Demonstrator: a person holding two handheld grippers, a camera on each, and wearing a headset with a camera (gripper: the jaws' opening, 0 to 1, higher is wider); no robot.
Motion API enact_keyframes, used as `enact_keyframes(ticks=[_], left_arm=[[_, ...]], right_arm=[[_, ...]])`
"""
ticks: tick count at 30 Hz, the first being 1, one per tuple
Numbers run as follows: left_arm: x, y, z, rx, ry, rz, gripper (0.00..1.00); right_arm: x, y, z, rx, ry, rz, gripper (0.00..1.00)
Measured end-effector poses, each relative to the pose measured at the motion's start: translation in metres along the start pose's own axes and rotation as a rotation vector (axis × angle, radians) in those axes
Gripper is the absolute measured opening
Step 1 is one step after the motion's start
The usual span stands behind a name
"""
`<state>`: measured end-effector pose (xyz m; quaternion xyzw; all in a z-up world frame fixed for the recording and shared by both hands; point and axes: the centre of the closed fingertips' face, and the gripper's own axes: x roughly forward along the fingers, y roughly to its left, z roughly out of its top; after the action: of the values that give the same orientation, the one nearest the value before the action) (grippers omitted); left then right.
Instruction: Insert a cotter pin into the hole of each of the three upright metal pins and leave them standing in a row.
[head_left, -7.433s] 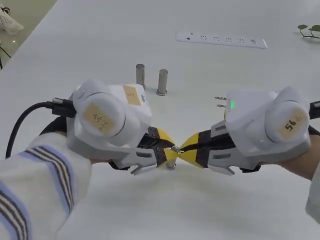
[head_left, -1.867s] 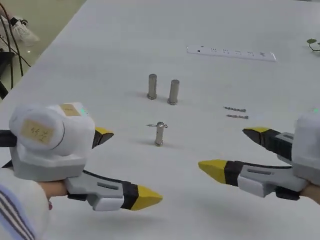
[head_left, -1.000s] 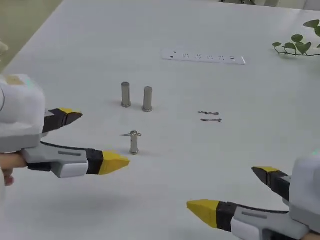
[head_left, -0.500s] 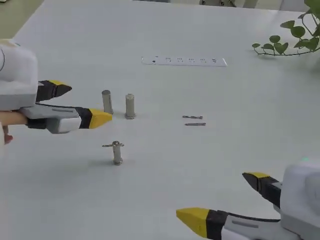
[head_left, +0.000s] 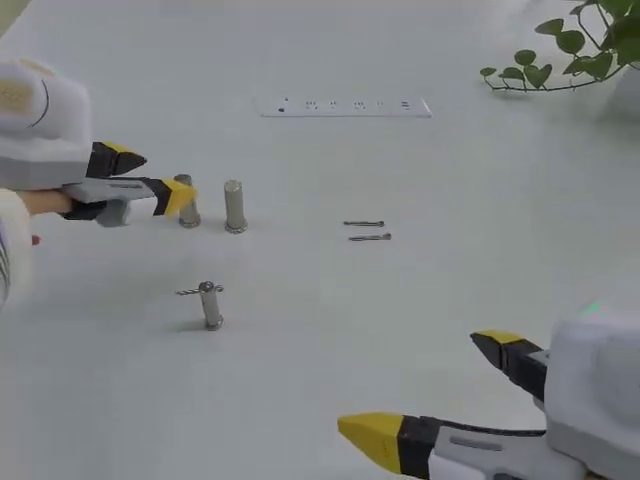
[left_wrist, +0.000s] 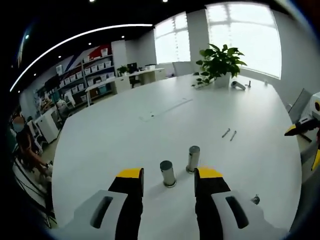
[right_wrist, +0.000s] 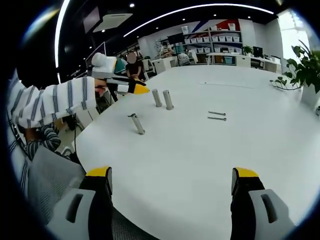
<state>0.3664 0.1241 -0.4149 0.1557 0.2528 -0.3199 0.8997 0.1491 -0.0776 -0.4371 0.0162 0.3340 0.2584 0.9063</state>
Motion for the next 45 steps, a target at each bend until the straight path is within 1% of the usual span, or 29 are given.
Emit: enact_keyframes(ticks=[2,3,7,11,13,14,16,17,20,23,27,31,32,33,34,35,37,39,41,45], left_arm=[[0.006,0.004,-0.006,0.012,0.032,0.014,0.39],[0.010,0.003,-0.009,0.020,0.042,0.010,0.40],[0.019,0.002,-0.013,0.009,0.052,-0.007,0.38],[0.028,-0.001,-0.016,0.026,0.060,-0.022,0.38],[0.033,0.000,-0.018,0.023,0.065,-0.017,0.36],[0.036,0.001,-0.019,0.008,0.063,-0.017,0.34],[0.040,-0.002,-0.019,-0.059,0.049,-0.032,0.30],[0.042,-0.001,-0.019,-0.083,0.045,-0.034,0.28],[0.047,0.005,-0.019,-0.118,0.032,-0.024,0.25],[0.051,0.006,-0.020,-0.131,0.029,-0.025,0.19],[0.053,0.006,-0.023,-0.125,0.032,-0.028,0.20],[0.055,0.003,-0.022,-0.144,0.021,-0.051,0.16],[0.055,0.002,-0.022,-0.141,0.020,-0.057,0.13],[0.055,-0.001,-0.021,-0.108,0.018,-0.071,0.10],[0.055,0.003,-0.021,-0.060,0.026,-0.042,0.10],[0.056,-0.001,-0.020,-0.065,0.021,-0.055,0.10],[0.056,-0.002,-0.021,-0.089,0.022,-0.056,0.10],[0.056,-0.003,-0.021,-0.093,0.020,-0.058,0.10],[0.055,-0.008,-0.020,-0.075,0.012,-0.081,0.10],[0.048,-0.018,-0.020,-0.059,0.011,-0.098,0.09]], right_arm=[[0.001,0.000,-0.003,0.000,0.011,-0.001,0.98],[0.001,0.000,-0.004,0.000,0.016,0.000,0.98],[0.001,0.000,-0.006,0.010,0.020,0.002,0.98],[0.001,0.000,-0.006,0.013,0.024,-0.001,0.98],[0.001,0.000,-0.006,0.017,0.024,-0.002,0.98],[0.001,0.000,-0.006,0.017,0.025,-0.003,0.98],[0.001,-0.001,-0.007,0.017,0.028,-0.006,0.98],[0.001,-0.002,-0.009,0.016,0.032,-0.008,0.98],[0.001,-0.002,-0.012,0.015,0.043,-0.008,0.98],[0.002,-0.001,-0.014,0.018,0.053,-0.005,0.98],[0.003,0.001,-0.015,0.020,0.060,-0.001,0.98],[0.006,0.002,-0.017,0.020,0.070,0.001,0.98],[0.006,0.003,-0.018,0.021,0.073,0.001,0.98],[0.006,0.003,-0.019,0.022,0.074,0.001,0.98],[0.006,0.003,-0.020,0.026,0.077,0.000,0.98],[0.006,0.003,-0.021,0.030,0.079,-0.002,0.98],[0.006,0.002,-0.021,0.034,0.079,-0.005,0.98],[0.006,0.002,-0.020,0.034,0.079,-0.006,0.98],[0.005,0.002,-0.019,0.033,0.076,-0.007,0.98],[0.005,0.002,-0.018,0.032,0.072,-0.007,0.98]])
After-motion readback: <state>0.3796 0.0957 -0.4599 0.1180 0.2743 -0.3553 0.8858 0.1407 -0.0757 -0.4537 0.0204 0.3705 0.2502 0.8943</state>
